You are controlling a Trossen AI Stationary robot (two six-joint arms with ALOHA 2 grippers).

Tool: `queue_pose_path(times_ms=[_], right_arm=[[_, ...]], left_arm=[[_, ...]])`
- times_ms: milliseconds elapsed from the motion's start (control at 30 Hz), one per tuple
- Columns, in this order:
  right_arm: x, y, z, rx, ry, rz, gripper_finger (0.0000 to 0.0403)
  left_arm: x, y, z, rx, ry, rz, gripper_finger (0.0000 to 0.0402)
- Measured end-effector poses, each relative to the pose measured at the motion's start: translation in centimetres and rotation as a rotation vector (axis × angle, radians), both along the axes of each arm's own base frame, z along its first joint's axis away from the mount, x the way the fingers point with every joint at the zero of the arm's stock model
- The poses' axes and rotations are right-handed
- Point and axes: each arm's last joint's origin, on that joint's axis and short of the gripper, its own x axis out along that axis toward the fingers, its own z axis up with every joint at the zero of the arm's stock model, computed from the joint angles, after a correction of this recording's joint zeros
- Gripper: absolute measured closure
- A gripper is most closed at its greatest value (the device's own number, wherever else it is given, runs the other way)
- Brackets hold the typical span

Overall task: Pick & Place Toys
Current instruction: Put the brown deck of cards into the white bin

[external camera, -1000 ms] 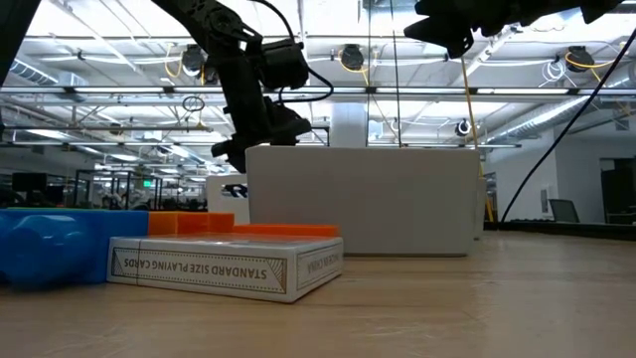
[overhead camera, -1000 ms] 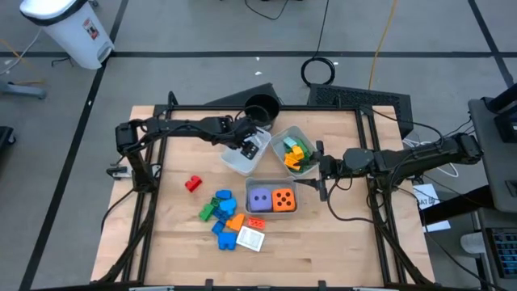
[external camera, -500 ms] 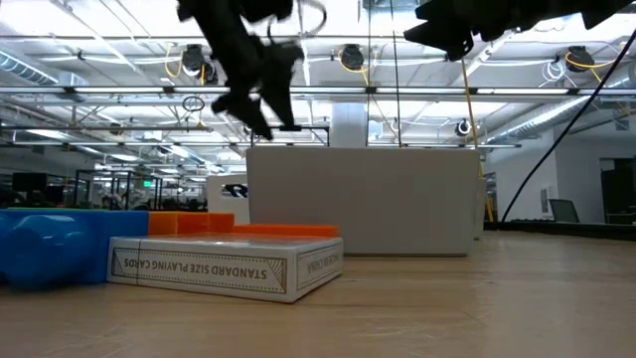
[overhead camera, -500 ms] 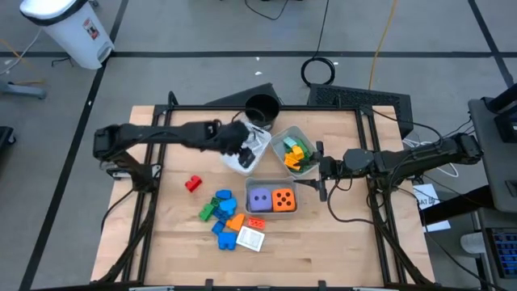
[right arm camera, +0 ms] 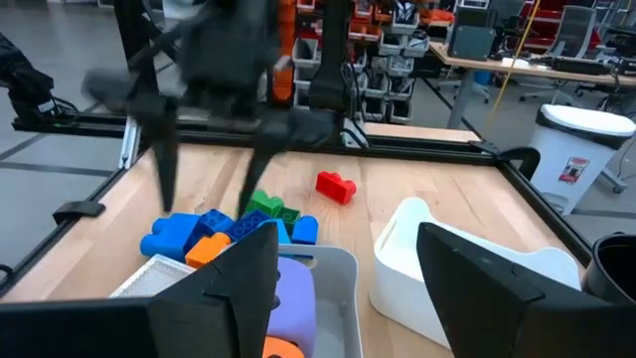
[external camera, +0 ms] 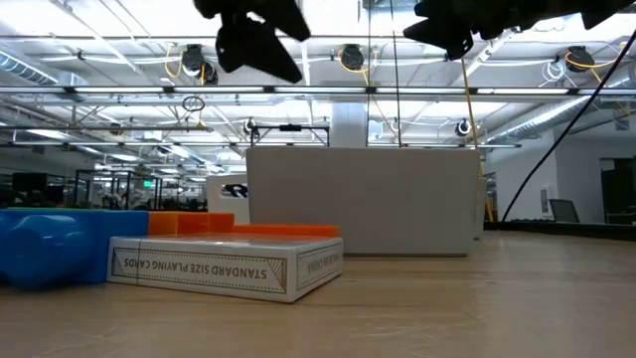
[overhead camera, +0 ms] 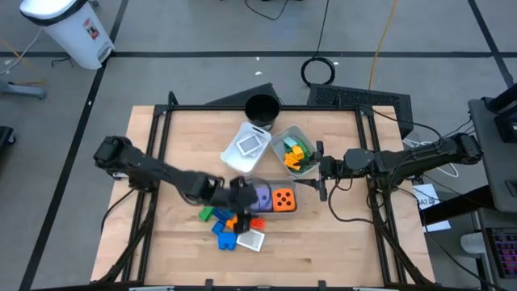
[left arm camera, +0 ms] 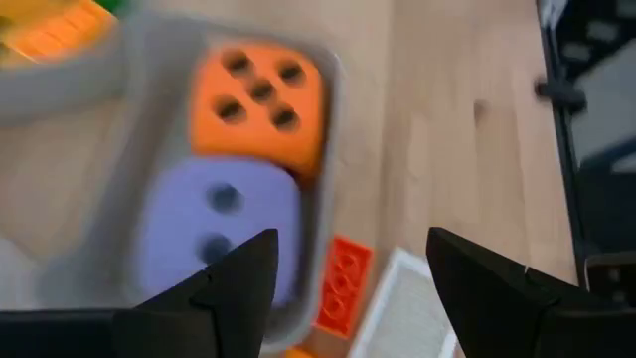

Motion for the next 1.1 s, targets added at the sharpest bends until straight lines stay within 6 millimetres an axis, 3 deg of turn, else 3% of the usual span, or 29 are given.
queue_pose_path(times_ms=[267,400,533,733,900,1000,1100], right_arm=[[0.0,0.0,0.0,0.003,0.001,0.000,0.0188],[0.0,0.0,0.0,0.003,0.000,0.000,0.0188],[0.0,0.0,0.0,0.001,0.001,0.000,0.0188],[0.0,0.0,0.0,0.002,0.002,0.000,0.0188],[0.0,0.0,0.0,0.001,0.002,0.000,0.0188],[0.0,0.0,0.0,0.003,0.002,0.003,0.0188],[0.0,0.0,0.0,0.002,0.002,0.004,0.0188]], left_arm=[[0.4,-4.6,-4.9,-0.063,0.144,-0.082,0.0137],[0.8,-4.7,-7.3,-0.232,0.291,-0.009,0.0131],[1.1,-4.6,-9.4,-0.224,0.380,-0.013,0.0107],[1.1,-5.1,-10.1,-0.095,0.354,-0.192,0.0067],[1.0,-5.8,-10.2,-0.016,0.305,-0.294,0.0061],[0.8,-6.3,-10.3,-0.017,0.309,-0.297,0.0068],[0.6,-6.7,-10.2,-0.108,0.331,-0.174,0.0075]])
